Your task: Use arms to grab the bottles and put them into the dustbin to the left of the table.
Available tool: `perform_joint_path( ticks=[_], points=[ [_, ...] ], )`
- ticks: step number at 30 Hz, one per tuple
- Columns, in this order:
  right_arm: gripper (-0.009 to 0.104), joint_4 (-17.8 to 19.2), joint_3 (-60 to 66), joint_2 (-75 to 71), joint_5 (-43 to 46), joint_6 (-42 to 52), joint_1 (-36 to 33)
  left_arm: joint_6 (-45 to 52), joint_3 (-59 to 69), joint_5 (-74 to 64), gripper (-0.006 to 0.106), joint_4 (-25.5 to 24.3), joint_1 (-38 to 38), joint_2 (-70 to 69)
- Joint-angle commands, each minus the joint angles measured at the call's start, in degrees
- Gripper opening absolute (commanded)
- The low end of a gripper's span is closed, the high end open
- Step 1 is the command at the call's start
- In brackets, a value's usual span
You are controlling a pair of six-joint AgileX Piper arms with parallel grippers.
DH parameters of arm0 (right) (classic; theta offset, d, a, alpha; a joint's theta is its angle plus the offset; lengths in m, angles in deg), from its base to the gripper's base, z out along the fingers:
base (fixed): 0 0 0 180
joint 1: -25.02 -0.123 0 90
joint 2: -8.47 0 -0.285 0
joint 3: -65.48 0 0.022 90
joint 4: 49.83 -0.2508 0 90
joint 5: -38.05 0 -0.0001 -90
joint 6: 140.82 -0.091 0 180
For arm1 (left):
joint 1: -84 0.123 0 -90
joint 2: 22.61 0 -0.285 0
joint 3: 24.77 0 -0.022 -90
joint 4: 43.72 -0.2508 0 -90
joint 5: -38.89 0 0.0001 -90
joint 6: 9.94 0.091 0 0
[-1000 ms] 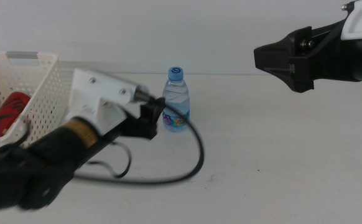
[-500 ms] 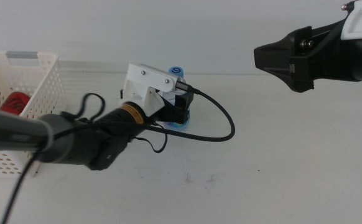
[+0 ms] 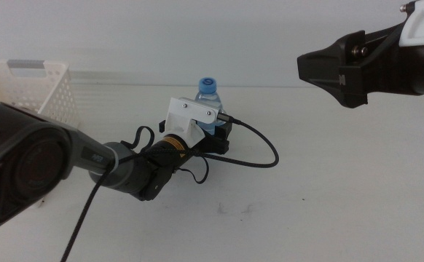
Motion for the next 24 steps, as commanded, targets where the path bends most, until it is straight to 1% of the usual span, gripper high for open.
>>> perform_joint_path(
  ticks=[1,2,3,5,7,8,9,10,11,17,19,20,24],
  points=[
    [0.079,0.66,0.24,-0.17,0.51,0.2,0.32,0.64,-1.6,1.66,0.09,0.73,0.11,1.11],
    [0.079,0.66,0.24,-0.17,0.51,0.2,0.32,1.16,-1.77,1.92,0.086,0.73,0.14,1.43],
    [0.079,0.66,0.24,-0.17,0.51,0.2,0.32,1.42,-1.77,2.36,0.079,0.73,0.24,1.43],
    [0.079,0.66,0.24,-0.17,0.51,0.2,0.32,0.02,-1.57,3.35,0.059,-0.87,0.71,0.97],
    [0.079,0.66,0.24,-0.17,0.51,0.2,0.32,-1.72,-0.12,3.74,0.032,-0.77,0.73,-1.12],
    [0.079,0.66,0.24,-0.17,0.51,0.2,0.32,-1.51,1.23,3.29,0.021,0.02,0.73,-2.56],
    [0.079,0.66,0.24,-0.17,0.51,0.2,0.32,-0.76,2.86,2.5,0.008,0.57,0.73,-4.85],
    [0.079,0.66,0.24,-0.17,0.51,0.2,0.32,0.45,4.45,1.39,-0.002,0.15,0.73,-7.41],
    [0.079,0.66,0.24,-0.17,0.51,0.2,0.32,1.97,6.55,-2.63,-0.002,-0.38,0.62,-12.84],
    [0.079,0.66,0.24,-0.17,0.51,0.2,0.32,2.57,7.55,-23.88,-0.002,-0.38,0.62,-28.35],
    [0.079,0.66,0.24,-0.17,0.51,0.2,0.32,4.9,6.68,-33.78,-0.002,1.22,1.6,-33.94],
    [0.079,0.66,0.24,-0.17,0.51,0.2,0.32,5.53,5.15,-40.13,-0.002,2.39,2.97,-36.63],
    [0.079,0.66,0.24,-0.17,0.51,0.2,0.32,5.53,-4.77,-66.89,-0.002,2.18,12.85,-42.68]
  ],
)
